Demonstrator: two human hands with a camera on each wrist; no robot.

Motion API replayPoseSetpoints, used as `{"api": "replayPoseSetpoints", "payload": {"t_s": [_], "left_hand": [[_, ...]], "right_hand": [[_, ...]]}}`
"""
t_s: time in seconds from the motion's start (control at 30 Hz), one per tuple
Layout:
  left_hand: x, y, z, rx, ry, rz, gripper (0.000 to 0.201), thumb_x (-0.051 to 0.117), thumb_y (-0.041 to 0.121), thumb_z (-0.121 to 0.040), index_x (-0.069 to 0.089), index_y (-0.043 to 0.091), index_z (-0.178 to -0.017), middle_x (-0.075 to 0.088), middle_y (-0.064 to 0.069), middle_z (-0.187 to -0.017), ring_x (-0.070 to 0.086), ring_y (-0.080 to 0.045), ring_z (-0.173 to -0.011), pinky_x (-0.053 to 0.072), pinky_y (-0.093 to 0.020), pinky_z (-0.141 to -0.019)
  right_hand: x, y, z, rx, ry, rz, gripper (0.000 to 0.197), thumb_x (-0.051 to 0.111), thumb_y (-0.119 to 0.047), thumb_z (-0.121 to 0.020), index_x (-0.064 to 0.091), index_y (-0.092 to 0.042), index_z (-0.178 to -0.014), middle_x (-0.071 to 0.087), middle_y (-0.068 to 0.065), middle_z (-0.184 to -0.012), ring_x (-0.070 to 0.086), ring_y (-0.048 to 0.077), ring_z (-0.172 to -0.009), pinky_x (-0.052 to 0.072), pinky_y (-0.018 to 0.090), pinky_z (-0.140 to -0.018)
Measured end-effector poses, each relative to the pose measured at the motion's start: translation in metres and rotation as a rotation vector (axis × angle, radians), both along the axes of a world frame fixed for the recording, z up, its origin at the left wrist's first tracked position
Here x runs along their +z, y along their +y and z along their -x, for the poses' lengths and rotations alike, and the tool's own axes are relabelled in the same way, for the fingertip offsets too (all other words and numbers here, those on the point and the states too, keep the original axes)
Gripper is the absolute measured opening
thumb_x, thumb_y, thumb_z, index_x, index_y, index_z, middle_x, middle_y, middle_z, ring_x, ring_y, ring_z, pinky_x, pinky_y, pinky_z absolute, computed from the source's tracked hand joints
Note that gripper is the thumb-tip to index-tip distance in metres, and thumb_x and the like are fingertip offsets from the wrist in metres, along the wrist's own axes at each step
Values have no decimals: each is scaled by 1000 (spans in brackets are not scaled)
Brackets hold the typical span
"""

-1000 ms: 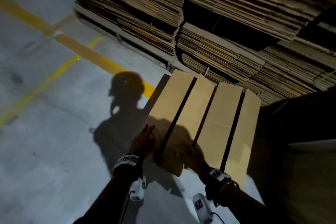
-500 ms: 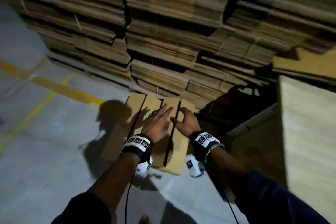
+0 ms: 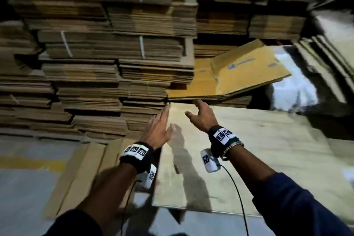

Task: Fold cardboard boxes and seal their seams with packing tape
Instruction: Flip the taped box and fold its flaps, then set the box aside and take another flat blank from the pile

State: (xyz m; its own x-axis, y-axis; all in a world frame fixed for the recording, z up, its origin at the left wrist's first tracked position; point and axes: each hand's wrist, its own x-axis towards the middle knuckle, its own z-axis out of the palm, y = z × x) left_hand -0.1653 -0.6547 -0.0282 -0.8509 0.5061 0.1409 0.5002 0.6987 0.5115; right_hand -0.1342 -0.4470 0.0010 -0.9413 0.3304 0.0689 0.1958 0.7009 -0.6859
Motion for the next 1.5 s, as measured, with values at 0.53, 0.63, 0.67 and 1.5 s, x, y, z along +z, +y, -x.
{"api": "replayPoseSetpoints", "payload": {"t_s": [0.53,0.63,0.67,1.5], "left_hand": [[94,446,-185,-346,46,103,94,62,41,-100,-1,24,-168,27,-11,-169,43,-36,-145,40,-44,-112],[82,504,-205,-433,16,117,93,61,42,-101,-1,25,-168,27,-10,-170,39,-34,-148,38,-43,-113],[77,522,-210,-453,-8,114,92,61,41,-101,0,25,-168,27,-10,-170,39,-33,-148,38,-43,-113],[0,925,-160,-145,-541,-220,39,70,37,-95,55,21,-127,54,-7,-134,58,-29,-122,51,-45,-101]], "right_hand": [[102,460,-270,-307,-24,41,51,74,-32,-92,58,-11,-136,67,9,-133,63,29,-122,47,31,-97],[85,509,-299,-359,-100,15,48,75,-31,-91,59,-13,-132,68,9,-131,63,30,-119,46,30,-91],[79,523,-307,-376,-132,11,48,75,-32,-91,59,-14,-133,69,9,-131,64,31,-119,47,32,-92],[6,836,-263,-253,-531,-551,69,60,-33,-99,28,-11,-157,27,13,-165,24,31,-153,45,53,-112]]}}
